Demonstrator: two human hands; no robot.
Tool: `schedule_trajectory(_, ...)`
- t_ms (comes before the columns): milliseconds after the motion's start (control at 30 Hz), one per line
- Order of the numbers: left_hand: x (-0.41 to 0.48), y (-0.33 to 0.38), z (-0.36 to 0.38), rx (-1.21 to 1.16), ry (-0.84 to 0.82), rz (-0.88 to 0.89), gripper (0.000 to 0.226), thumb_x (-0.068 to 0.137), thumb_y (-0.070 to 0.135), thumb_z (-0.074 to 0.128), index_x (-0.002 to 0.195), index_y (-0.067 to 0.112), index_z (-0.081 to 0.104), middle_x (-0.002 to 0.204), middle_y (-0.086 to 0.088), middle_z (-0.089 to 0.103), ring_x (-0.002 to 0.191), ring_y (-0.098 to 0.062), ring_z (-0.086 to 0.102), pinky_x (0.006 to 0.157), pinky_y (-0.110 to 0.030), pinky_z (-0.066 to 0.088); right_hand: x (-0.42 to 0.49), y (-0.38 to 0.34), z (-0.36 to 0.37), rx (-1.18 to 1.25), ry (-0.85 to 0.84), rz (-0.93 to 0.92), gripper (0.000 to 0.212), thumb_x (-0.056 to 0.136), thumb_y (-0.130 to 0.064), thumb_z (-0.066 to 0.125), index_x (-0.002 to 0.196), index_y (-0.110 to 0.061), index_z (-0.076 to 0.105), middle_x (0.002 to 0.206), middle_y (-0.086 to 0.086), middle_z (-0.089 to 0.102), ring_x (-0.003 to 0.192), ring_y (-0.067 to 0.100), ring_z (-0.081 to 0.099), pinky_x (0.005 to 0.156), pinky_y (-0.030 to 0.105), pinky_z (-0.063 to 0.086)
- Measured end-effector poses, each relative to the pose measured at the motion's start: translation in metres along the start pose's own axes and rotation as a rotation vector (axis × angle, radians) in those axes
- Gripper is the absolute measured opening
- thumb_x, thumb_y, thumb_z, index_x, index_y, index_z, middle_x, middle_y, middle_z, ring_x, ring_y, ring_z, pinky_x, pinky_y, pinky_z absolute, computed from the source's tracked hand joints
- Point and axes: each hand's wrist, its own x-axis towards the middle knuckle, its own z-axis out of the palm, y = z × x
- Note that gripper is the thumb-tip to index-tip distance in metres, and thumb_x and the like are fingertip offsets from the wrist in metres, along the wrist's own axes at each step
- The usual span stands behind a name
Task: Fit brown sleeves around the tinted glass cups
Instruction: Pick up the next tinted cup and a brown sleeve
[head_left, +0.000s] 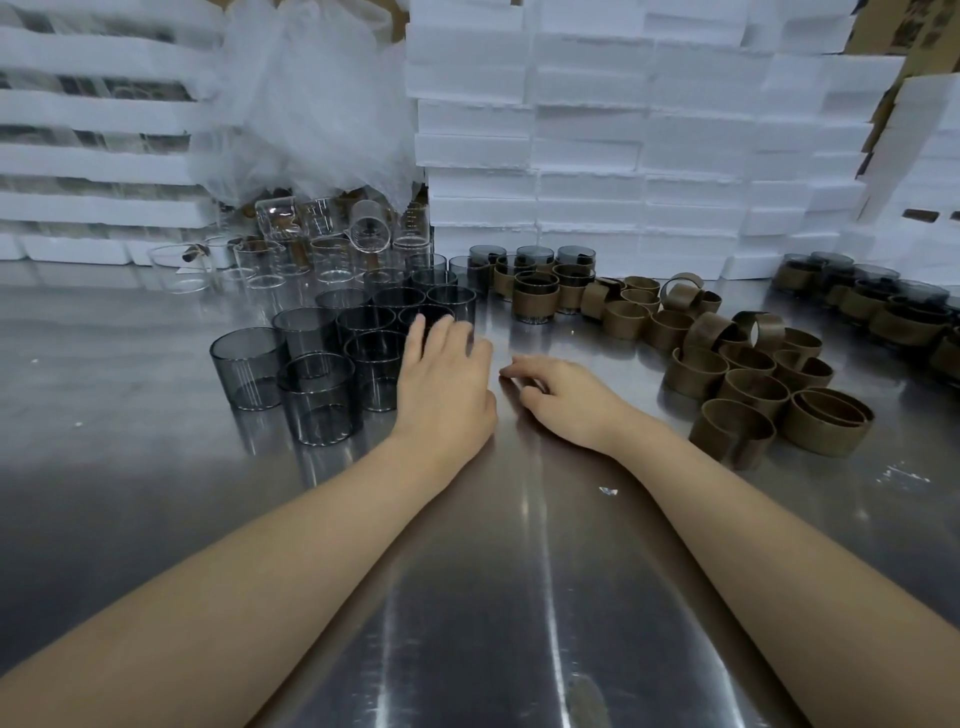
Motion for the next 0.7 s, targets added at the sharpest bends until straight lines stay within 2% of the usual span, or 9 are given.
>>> schedule_trajectory(67,0.001,0.0,-0.004,0.138,0.012,-0.04,0.046,0.093,0.025,0.048,0.137,0.015,0.046,0.157,-0.012,0.024,0.149,-0.03,0.012,0.12,-0.047,-0.01,-0.001,0.0,0.0,-0.012,-0.004,-0.004,0.036,0.095,-0.014,0.045,0.127,-0.017,0.061,0.116,0.01,0.064,0.11,0.025,0.053,0.092,0.033,0.04)
schedule_trajectory(200,0.0,0.003,-0.006,0.173,-0.055,-0.092,0.051,0.093,0.028,0.047,0.142,0.016,0.037,0.162,-0.016,0.008,0.146,-0.035,0.018,0.122,-0.047,0.004,-0.001,0.0,0.0,-0.015,-0.009,-0.018,0.036,0.096,-0.013,0.045,0.129,-0.015,0.06,0.116,0.01,0.064,0.118,0.021,0.051,0.088,0.025,0.034)
schedule_trajectory(300,-0.001,0.003,-0.006,0.23,-0.086,-0.064,0.048,0.093,0.029,0.045,0.139,0.015,0.04,0.156,-0.015,0.02,0.14,-0.033,0.027,0.121,-0.047,0.008,-0.003,-0.001,-0.002,-0.013,-0.017,-0.023,0.036,0.096,-0.012,0.044,0.128,-0.014,0.06,0.113,0.01,0.064,0.115,0.021,0.051,0.085,0.024,0.033)
schedule_trajectory(400,0.0,0.004,-0.012,0.247,-0.011,0.013,0.038,0.091,0.025,0.046,0.128,0.015,0.049,0.135,-0.008,0.041,0.123,-0.028,0.042,0.116,-0.054,-0.016,-0.003,-0.001,-0.001,-0.016,-0.012,-0.008,0.037,0.097,-0.017,0.045,0.132,-0.016,0.056,0.12,0.009,0.063,0.115,0.024,0.053,0.088,0.028,0.036)
schedule_trajectory(467,-0.001,0.006,-0.011,0.151,0.033,0.076,0.04,0.088,0.018,0.049,0.128,0.016,0.052,0.127,-0.007,0.045,0.116,-0.027,0.046,0.115,-0.054,-0.018,-0.002,0.0,0.0,-0.01,-0.003,0.023,0.044,0.097,-0.021,0.047,0.14,-0.017,0.047,0.131,0.006,0.059,0.12,0.023,0.052,0.096,0.029,0.039)
schedule_trajectory(500,-0.002,0.007,-0.01,0.03,0.04,0.115,0.045,0.086,0.013,0.051,0.131,0.014,0.052,0.127,-0.008,0.044,0.115,-0.027,0.046,0.119,-0.055,-0.011,-0.001,0.0,0.0,0.025,-0.006,0.037,0.05,0.095,-0.021,0.051,0.144,-0.018,0.042,0.136,0.005,0.056,0.124,0.021,0.051,0.102,0.031,0.039)
schedule_trajectory(600,-0.006,0.014,-0.011,-0.448,0.033,0.154,0.063,0.082,0.002,0.054,0.144,0.01,0.041,0.14,-0.013,0.032,0.123,-0.025,0.043,0.112,-0.048,0.035,-0.003,0.0,-0.005,0.316,-0.005,0.027,0.069,0.087,-0.012,0.065,0.148,-0.017,0.033,0.14,0.003,0.052,0.131,0.015,0.047,0.109,0.032,0.038)
schedule_trajectory(633,-0.008,0.016,-0.011,-0.529,0.045,0.139,0.069,0.082,0.0,0.053,0.147,0.009,0.034,0.144,-0.014,0.026,0.13,-0.025,0.037,0.111,-0.047,0.035,-0.004,0.001,-0.006,0.406,0.015,0.022,0.073,0.085,-0.01,0.068,0.148,-0.017,0.033,0.137,0.002,0.052,0.129,0.013,0.048,0.107,0.025,0.039)
schedule_trajectory(700,-0.008,0.018,-0.006,-0.601,0.045,0.059,0.075,0.084,0.001,0.052,0.152,0.007,0.02,0.151,-0.013,0.014,0.142,-0.027,0.019,0.12,-0.048,0.02,-0.006,0.002,-0.008,0.496,0.065,0.041,0.076,0.082,-0.011,0.074,0.147,-0.017,0.034,0.128,-0.005,0.054,0.12,0.006,0.049,0.091,0.004,0.04)
